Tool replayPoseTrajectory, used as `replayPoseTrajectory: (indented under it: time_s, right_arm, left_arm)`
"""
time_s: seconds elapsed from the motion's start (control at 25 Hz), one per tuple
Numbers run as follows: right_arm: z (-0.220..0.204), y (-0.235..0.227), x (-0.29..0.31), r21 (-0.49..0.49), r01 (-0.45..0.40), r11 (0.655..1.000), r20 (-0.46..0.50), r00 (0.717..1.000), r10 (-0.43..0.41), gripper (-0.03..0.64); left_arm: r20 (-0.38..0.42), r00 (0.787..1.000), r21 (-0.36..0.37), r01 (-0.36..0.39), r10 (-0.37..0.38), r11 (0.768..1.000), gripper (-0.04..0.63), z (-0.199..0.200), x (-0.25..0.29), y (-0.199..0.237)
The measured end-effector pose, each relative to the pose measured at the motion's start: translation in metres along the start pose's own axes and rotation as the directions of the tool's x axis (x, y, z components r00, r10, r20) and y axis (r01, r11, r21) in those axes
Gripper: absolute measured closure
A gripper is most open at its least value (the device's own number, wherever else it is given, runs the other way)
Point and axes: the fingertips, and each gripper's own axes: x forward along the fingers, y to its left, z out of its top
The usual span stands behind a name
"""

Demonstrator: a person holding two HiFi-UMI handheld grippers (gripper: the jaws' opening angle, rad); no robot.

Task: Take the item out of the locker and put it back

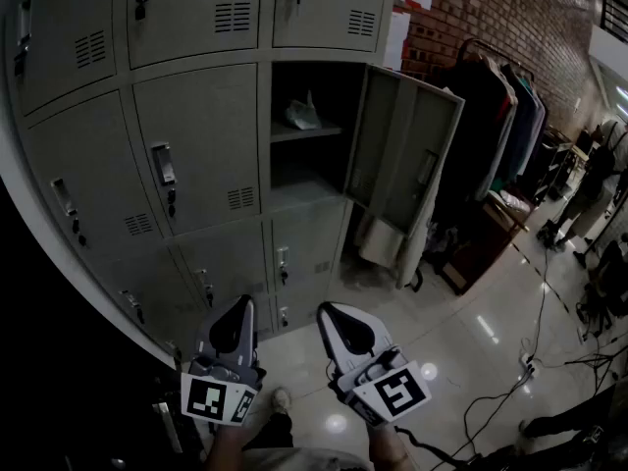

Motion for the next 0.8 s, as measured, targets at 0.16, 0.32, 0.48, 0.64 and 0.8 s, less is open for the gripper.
replayPoseTrajectory:
  time_s: [0.16, 0.32, 0.48, 0.64, 0.8]
  right_arm:
    - [-0.003, -0.044, 0.086, 0.001, 0.023, 1.000, 0.011, 1.000, -0.023, 0.615]
    - [-0.016, -0.085, 0.141, 0.020, 0.048, 0.999, -0.003, 0.999, -0.048, 0.615]
    - [-0.036, -0.108, 0.172, 0.060, 0.057, 0.997, -0.035, 0.998, -0.055, 0.615]
    - [-0.057, -0.126, 0.189, 0.106, 0.063, 0.992, -0.066, 0.996, -0.056, 0.615]
    - [-0.056, -0.150, 0.205, 0.108, 0.067, 0.992, -0.052, 0.997, -0.062, 0.605]
  left_arm:
    - [-0.009, 1.000, 0.053, 0.026, -0.025, 0.998, 0.589, -0.010, 0.066, 0.064]
    - [0.003, 0.999, 0.046, 0.034, -0.034, 0.998, 0.589, -0.016, 0.118, 0.105]
    - [-0.027, 0.999, 0.056, 0.037, -0.035, 0.998, 0.589, -0.031, 0.148, 0.129]
    - [-0.043, 0.999, 0.058, 0.013, -0.011, 0.998, 0.589, -0.041, 0.163, 0.143]
    - [-0.045, 0.999, 0.059, -0.010, 0.012, 0.998, 0.589, -0.048, 0.176, 0.149]
